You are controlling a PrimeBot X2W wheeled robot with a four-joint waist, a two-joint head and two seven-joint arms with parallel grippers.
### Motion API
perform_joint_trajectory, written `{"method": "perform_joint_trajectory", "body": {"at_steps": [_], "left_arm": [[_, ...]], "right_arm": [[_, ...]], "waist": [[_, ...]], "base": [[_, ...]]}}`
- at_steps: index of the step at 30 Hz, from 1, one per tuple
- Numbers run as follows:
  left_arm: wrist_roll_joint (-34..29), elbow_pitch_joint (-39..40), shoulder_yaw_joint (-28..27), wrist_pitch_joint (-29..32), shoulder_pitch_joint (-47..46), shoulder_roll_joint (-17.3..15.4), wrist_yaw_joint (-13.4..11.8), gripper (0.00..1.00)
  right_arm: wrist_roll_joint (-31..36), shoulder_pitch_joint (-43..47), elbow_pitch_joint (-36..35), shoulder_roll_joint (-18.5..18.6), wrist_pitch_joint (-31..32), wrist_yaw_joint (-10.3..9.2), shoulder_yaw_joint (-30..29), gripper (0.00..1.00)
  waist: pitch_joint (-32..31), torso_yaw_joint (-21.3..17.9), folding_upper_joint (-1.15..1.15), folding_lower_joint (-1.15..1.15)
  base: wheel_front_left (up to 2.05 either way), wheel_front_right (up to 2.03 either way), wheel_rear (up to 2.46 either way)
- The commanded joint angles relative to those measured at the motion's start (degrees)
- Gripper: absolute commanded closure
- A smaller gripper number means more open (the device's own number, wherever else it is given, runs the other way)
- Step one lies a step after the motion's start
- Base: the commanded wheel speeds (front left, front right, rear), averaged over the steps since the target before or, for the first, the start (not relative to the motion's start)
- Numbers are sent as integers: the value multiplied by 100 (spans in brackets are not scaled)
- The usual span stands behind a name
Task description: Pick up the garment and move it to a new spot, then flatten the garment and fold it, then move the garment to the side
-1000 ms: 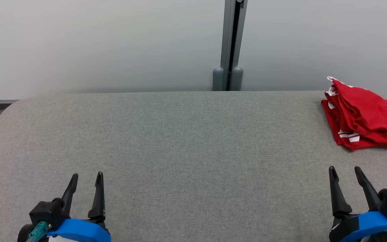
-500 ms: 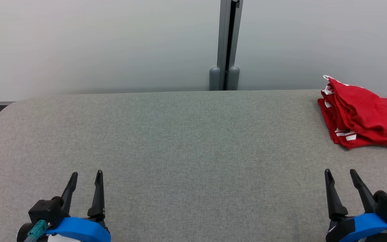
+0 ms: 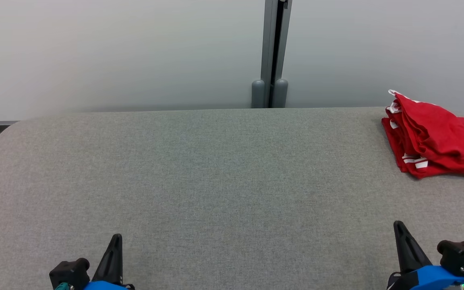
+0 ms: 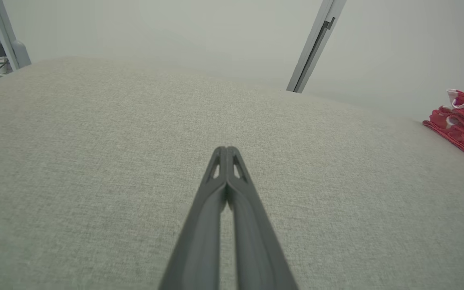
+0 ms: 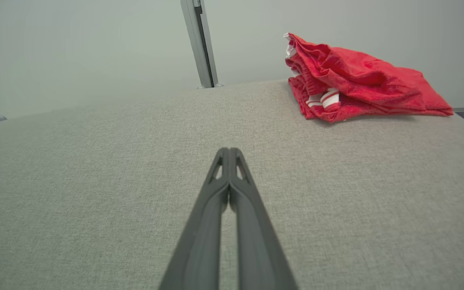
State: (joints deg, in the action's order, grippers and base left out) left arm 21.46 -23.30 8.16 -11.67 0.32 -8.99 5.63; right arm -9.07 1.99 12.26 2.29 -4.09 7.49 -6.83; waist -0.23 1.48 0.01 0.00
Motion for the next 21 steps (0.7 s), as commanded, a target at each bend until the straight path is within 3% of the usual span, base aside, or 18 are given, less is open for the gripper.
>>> {"method": "perform_joint_trajectory", "body": {"at_steps": [1, 21], "left_arm": [[294, 85, -81, 76, -87, -8, 8, 100], [1976, 308, -424, 504, -243, 142, 55, 100]], "right_arm": [[-341, -72, -29, 11, 56, 0, -26, 100], [-2324, -260, -5, 26, 291, 0, 5, 100]], "waist": [[1, -3, -1, 0], [7, -26, -1, 0]], "base": [[0, 0, 0], [0, 0, 0]]}}
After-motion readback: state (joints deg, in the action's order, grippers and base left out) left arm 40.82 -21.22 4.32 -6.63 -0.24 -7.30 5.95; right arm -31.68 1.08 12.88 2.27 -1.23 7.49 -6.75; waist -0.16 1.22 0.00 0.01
